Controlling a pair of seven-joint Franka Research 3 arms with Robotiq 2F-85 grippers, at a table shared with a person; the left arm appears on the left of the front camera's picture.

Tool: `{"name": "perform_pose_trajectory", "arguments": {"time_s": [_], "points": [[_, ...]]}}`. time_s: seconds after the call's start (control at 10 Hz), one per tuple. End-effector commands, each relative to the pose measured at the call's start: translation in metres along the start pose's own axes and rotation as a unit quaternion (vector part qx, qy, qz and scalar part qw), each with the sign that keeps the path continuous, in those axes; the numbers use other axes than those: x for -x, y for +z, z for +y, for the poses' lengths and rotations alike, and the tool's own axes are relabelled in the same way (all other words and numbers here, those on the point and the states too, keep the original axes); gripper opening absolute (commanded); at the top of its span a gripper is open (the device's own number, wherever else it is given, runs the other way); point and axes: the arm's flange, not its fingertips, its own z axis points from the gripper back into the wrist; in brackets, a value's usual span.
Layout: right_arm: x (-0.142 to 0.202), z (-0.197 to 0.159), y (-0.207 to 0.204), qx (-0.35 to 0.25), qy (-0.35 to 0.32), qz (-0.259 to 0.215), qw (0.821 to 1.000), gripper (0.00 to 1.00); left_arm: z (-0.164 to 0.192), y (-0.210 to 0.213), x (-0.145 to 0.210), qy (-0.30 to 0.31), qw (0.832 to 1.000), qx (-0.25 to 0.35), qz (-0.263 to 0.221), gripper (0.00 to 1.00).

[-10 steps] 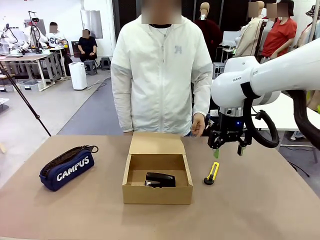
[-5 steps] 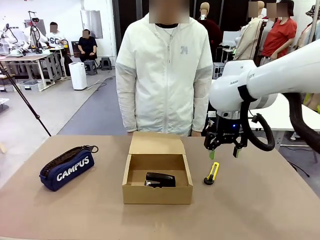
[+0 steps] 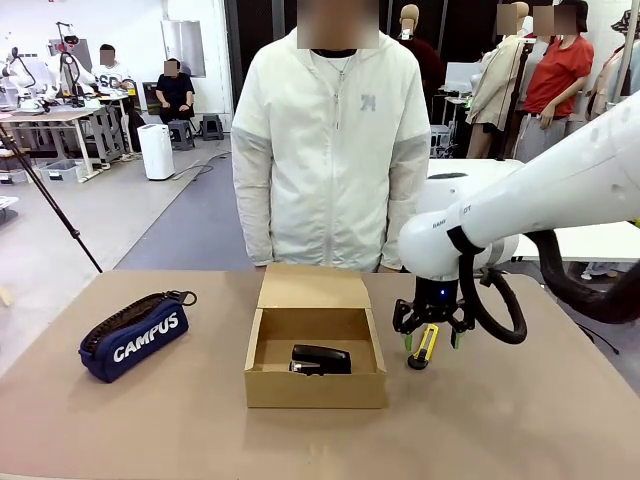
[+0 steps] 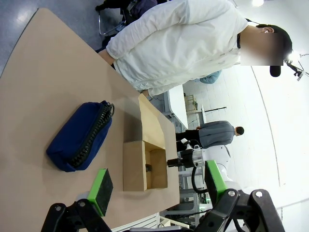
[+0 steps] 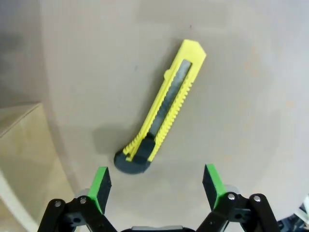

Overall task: Pack the items into the box.
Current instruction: Pick up the item indicated by the person and place it inside the Mailer Box.

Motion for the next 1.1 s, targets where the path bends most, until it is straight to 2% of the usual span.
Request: {"name": "perform_pose_trajectory", "arguments": {"time_s": [0.0,0.1,0.2,0.3,0.4,0.6,0.7,0.8,1.0], "points": [[-0.009,0.002,-0.002,0.032,-0.041,-0.023,0.998,1.00,-0.002,0.001,0.000,-0.002,1.000,0.011,-0.004,1.00],[-0.009,0.002,0.003,0.013,-0.031,-0.027,0.999,1.00,-0.002,0.001,0.000,-0.002,1.000,0.011,-0.004,1.00],[-0.003,-0.002,-0.008,0.006,-0.010,-0.002,1.000,1.00,-0.002,0.001,0.000,-0.002,1.000,0.011,-0.004,1.00],[-0.006,-0.004,-0.008,0.006,-0.015,-0.006,1.000,1.00,-0.002,0.001,0.000,-0.002,1.000,0.011,-0.004,1.00],[-0.007,-0.009,-0.003,-0.018,-0.019,0.006,1.000,1.00,-0.002,0.001,0.000,-0.002,1.000,0.011,-0.004,1.00],[-0.006,-0.008,0.003,-0.049,-0.165,-0.005,0.985,1.00,-0.002,0.001,0.000,-0.002,1.000,0.011,-0.004,1.00],[-0.006,-0.007,0.004,-0.061,-0.247,-0.014,0.967,1.00,-0.002,0.001,0.000,-0.002,1.000,0.011,-0.004,1.00],[-0.006,-0.008,0.003,-0.045,-0.311,-0.009,0.949,1.00,-0.002,0.001,0.000,-0.002,1.000,0.011,-0.004,1.00],[-0.011,-0.004,-0.001,-0.011,-0.342,-0.008,0.940,1.00,-0.002,0.001,0.000,-0.002,1.000,0.011,-0.004,1.00]]}}
